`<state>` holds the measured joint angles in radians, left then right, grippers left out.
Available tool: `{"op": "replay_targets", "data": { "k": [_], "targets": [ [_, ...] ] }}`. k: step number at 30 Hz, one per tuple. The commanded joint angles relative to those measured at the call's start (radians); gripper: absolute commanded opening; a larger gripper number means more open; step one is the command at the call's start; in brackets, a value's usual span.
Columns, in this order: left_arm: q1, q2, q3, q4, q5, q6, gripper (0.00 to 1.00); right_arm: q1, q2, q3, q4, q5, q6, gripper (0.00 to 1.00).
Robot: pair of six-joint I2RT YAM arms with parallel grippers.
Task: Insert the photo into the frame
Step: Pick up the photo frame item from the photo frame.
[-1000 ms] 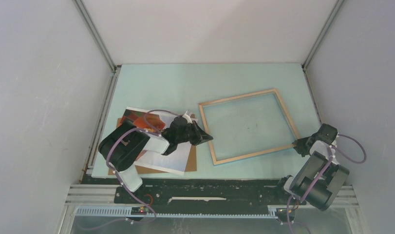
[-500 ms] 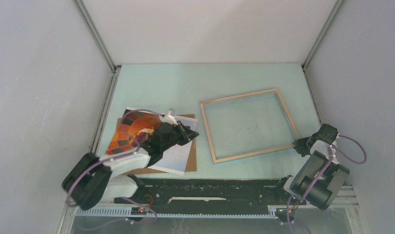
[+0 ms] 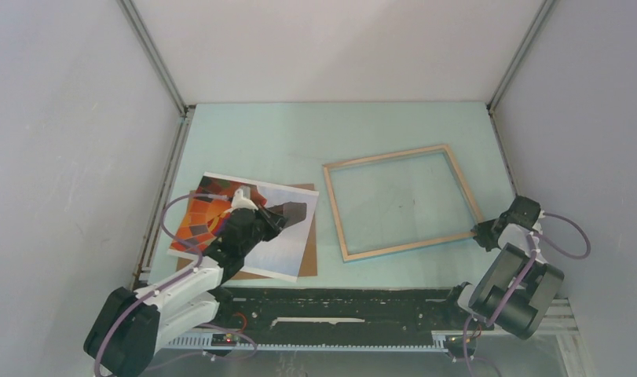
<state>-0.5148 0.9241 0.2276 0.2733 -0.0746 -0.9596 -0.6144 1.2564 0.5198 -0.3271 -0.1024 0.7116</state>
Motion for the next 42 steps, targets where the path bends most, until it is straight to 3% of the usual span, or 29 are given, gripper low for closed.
{"op": "replay_targets", "data": {
  "k": [1,4,7,9,10,12,13,15,17,19,20,23,28,32,42],
  "targets": [
    [0.034,0.013,-0.029,0.000,0.097,0.031,0.00,0.064,-0.009,-0.005,-0.060,0.039,-0.071,0.19],
    [0.043,0.004,-0.055,-0.010,0.109,0.000,0.00,0.126,-0.050,0.022,-0.095,0.088,-0.088,0.31],
    [0.050,-0.014,-0.081,-0.011,0.104,-0.048,0.00,0.160,-0.108,0.046,-0.127,0.079,-0.142,0.51],
    [0.050,-0.025,-0.090,-0.021,0.091,-0.073,0.00,0.186,-0.170,0.079,-0.180,0.147,-0.158,0.59],
    [0.050,-0.030,-0.091,-0.029,0.084,-0.079,0.00,0.197,-0.202,0.097,-0.205,0.186,-0.164,0.67],
    [0.050,-0.037,-0.092,-0.032,0.083,-0.077,0.00,0.215,-0.257,0.141,-0.247,0.245,-0.174,0.96],
    [0.050,-0.038,-0.091,-0.034,0.085,-0.074,0.00,0.223,-0.276,0.173,-0.274,0.272,-0.180,0.99],
    [0.050,-0.039,-0.091,-0.032,0.096,-0.071,0.00,0.254,-0.292,0.246,-0.289,0.275,-0.221,1.00],
    [0.050,-0.033,-0.081,-0.035,0.119,-0.064,0.00,0.310,-0.249,0.321,-0.264,0.157,-0.305,1.00],
    [0.050,-0.029,-0.076,-0.049,0.134,-0.065,0.00,0.347,-0.131,0.400,-0.273,-0.053,-0.355,0.99],
    [0.050,-0.027,-0.076,-0.051,0.140,-0.069,0.00,0.352,-0.063,0.433,-0.284,-0.225,-0.362,0.96],
    [0.050,-0.030,-0.080,-0.079,0.142,-0.104,0.00,0.381,0.119,0.454,-0.271,-0.484,-0.343,0.82],
    [0.050,-0.052,-0.099,-0.097,0.128,-0.195,0.00,0.469,0.228,0.451,-0.291,-0.435,-0.365,0.83],
    [0.050,-0.087,-0.143,-0.098,0.080,-0.263,0.00,0.481,0.294,0.414,-0.265,-0.499,-0.386,0.82],
    [0.103,-0.173,-0.186,-0.183,-0.010,-0.222,0.00,0.501,0.380,0.352,-0.171,-0.576,-0.388,0.79]
  ]
}}
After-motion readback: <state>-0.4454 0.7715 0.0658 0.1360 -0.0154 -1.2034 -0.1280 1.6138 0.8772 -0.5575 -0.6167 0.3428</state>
